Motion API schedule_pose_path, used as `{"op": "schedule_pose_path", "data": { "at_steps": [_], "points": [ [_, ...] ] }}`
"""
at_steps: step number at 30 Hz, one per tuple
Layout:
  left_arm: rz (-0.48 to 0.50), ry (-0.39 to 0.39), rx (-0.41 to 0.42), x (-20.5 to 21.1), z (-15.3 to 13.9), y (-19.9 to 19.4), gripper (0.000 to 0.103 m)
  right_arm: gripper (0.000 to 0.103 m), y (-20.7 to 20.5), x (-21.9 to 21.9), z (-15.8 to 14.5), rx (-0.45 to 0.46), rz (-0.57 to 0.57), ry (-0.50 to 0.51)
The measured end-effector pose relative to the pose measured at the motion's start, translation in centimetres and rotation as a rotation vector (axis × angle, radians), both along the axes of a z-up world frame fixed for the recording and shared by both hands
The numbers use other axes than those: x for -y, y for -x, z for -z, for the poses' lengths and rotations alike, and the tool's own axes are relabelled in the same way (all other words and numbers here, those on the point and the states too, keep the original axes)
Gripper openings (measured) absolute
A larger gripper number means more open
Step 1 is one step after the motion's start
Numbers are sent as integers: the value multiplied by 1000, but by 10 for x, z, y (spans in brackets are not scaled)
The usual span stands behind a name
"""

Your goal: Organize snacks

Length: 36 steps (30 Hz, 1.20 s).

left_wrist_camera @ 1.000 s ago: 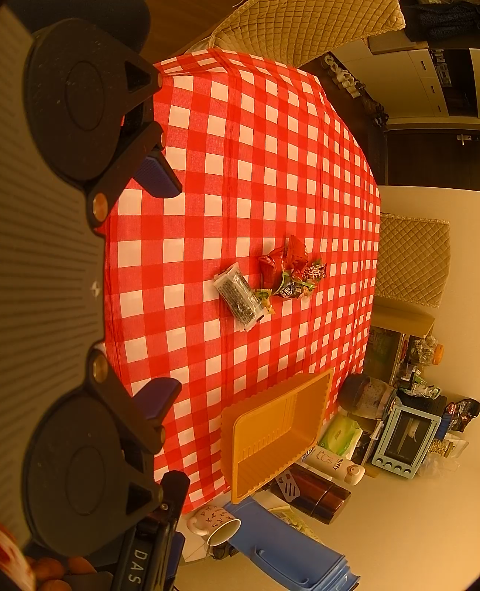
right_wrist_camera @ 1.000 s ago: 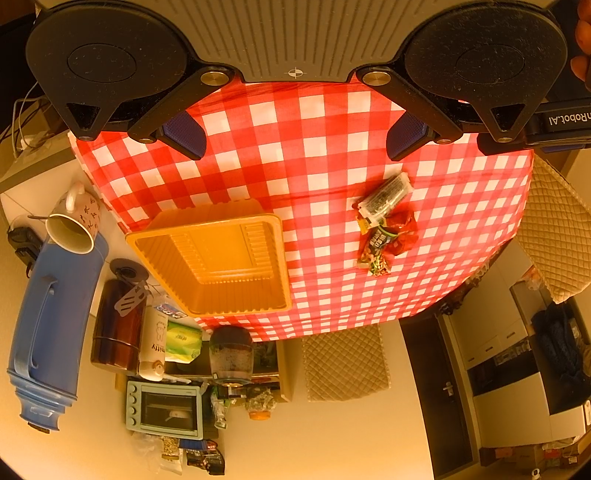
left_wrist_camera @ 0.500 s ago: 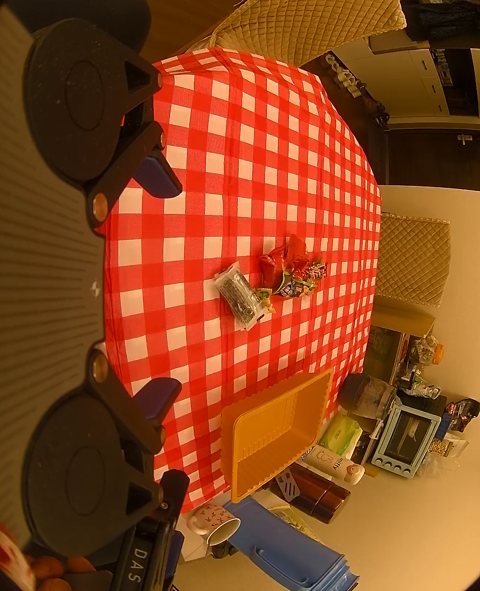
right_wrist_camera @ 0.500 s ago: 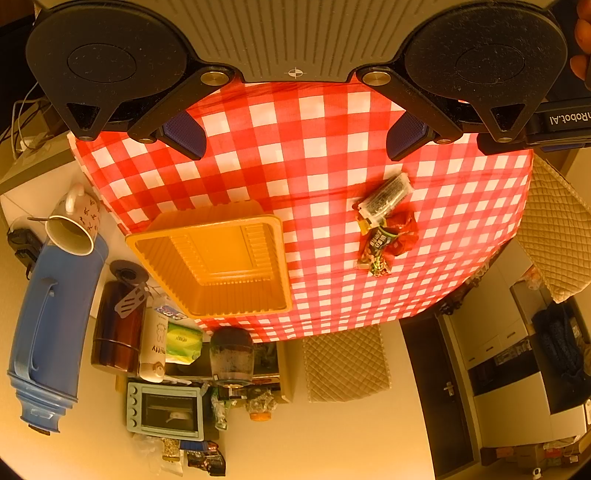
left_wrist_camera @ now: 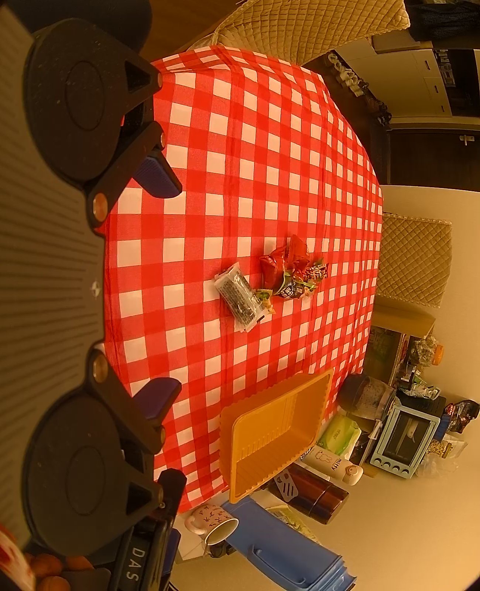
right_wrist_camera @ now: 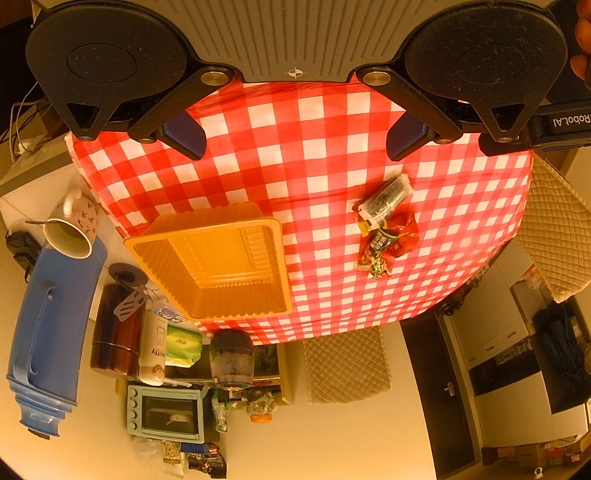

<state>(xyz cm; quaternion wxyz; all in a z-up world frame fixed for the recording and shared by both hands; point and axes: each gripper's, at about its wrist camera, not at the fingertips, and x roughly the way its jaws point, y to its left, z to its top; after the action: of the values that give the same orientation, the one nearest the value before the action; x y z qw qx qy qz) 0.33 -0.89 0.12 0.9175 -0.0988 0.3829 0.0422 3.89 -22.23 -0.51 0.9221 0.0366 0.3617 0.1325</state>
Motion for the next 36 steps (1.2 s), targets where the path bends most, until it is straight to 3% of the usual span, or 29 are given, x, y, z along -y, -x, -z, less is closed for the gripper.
{"op": "schedule_pose_path", "data": {
  "at_steps": [5,13,23,30,36],
  "points": [
    [10,-17,0,-8,9,-5,102,103,-3,-4,7,-5,-4,-1],
    [18,2,-98,-24,24,-22,102,103,-18,-7,17,-23,-13,0],
    [52,12,-64,-34,38,-45,102,103,-40,-16,31,-38,-28,-4],
    [88,-23,-70,-38,47,-66,102,103,-60,-24,45,-62,-36,-4],
    [139,-15,-42,-41,58,-88,96,102,-78,-30,59,-72,-47,-3]
  ]
}}
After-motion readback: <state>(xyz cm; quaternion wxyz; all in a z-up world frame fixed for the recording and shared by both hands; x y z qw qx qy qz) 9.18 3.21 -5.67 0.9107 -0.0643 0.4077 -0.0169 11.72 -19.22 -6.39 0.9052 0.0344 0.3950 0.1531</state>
